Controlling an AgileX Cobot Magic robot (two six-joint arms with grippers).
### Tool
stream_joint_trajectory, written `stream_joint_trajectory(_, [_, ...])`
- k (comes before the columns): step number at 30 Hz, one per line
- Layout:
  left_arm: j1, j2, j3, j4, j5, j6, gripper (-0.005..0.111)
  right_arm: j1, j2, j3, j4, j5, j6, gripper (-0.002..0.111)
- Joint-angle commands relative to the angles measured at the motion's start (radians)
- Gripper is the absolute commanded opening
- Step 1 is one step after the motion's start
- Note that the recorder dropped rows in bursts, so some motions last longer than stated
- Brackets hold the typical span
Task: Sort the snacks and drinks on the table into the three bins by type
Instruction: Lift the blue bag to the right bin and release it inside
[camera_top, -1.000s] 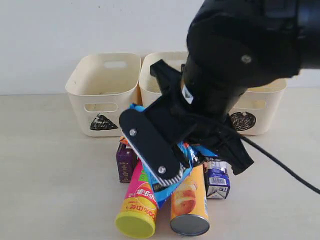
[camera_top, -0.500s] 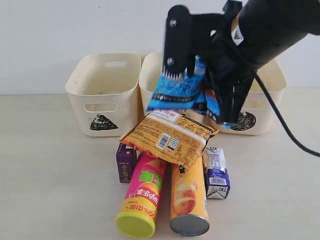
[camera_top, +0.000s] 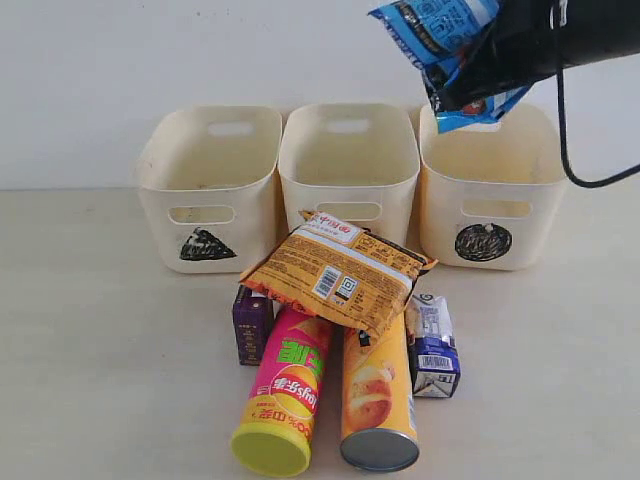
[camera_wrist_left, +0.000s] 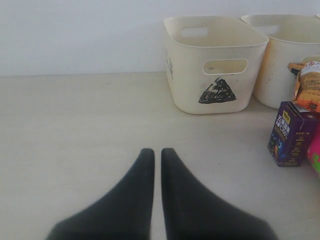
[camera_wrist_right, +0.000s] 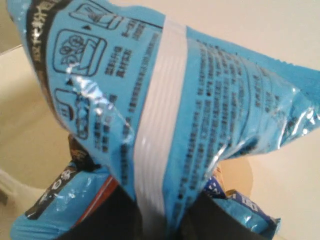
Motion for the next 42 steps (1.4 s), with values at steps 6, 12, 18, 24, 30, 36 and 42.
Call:
stream_joint_trajectory(6, [0.002, -0.002, -0.004, 0.000, -0.009, -0.009, 0.004, -0.137, 0.252, -0.152, -0.009, -0.141, 0.258, 0.000])
stream_joint_trajectory(12, [0.002, -0.002, -0.004, 0.000, -0.009, -0.009, 0.004, -0.163, 0.413, -0.274, -0.009, -0.129, 0.274, 0.000])
stream_joint_trajectory(18, [0.002, -0.002, -0.004, 0.000, -0.009, -0.009, 0.004, -0.171, 0.521, -0.355, -0.008, -0.081, 0.295, 0.000])
stream_joint_trajectory(24, [0.002, -0.002, -0.004, 0.000, -0.009, -0.009, 0.004, -0.171, 0.548, -0.365, -0.008, -0.087, 0.294, 0.043])
stream_joint_trajectory(30, [0.002, -0.002, -0.004, 0.000, -0.009, -0.009, 0.004, -0.171, 0.517, -0.365, -0.012, -0.072, 0.291, 0.097])
stream_joint_trajectory(36, [0.002, -0.002, -0.004, 0.000, -0.009, -0.009, 0.004, -0.170, 0.436, -0.365, -0.012, 0.091, 0.265, 0.080])
stream_joint_trajectory(42, [0.002, -0.002, -0.004, 0.000, -0.009, -0.009, 0.004, -0.147, 0.355, -0.365, 0.054, 0.439, -0.088, 0.047])
